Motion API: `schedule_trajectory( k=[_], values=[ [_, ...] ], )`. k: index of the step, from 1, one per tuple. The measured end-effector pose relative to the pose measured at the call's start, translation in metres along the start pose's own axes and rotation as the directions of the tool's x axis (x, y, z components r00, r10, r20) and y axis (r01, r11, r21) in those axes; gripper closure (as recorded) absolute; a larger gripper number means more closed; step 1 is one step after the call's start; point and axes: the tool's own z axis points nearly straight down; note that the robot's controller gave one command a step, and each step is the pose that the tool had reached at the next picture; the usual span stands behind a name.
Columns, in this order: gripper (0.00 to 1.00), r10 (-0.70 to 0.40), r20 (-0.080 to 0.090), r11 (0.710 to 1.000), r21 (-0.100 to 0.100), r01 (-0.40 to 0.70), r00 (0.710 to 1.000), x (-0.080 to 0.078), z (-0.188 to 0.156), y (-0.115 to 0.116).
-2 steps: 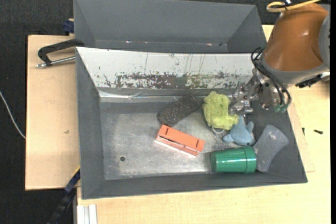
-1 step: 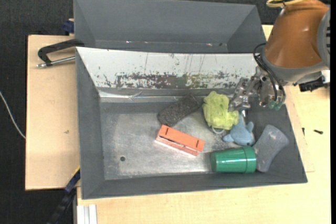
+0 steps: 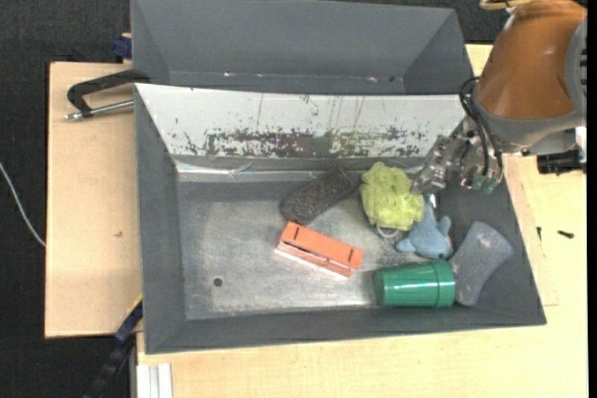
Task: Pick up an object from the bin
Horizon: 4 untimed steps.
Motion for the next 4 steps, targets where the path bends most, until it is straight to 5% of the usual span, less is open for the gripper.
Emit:
schedule_trajectory(
  k=[1,2,4],
  values=[
    [0.0,-0.06,-0.01,0.998,-0.001,0.06,0.998,0.034,0.035,0.061],
    [0.0,-0.058,-0.007,0.998,0.001,0.058,0.998,0.033,0.033,0.058],
    [0.0,-0.004,0.003,1.0,-0.003,0.004,1.0,0.019,0.086,0.011]
  ],
)
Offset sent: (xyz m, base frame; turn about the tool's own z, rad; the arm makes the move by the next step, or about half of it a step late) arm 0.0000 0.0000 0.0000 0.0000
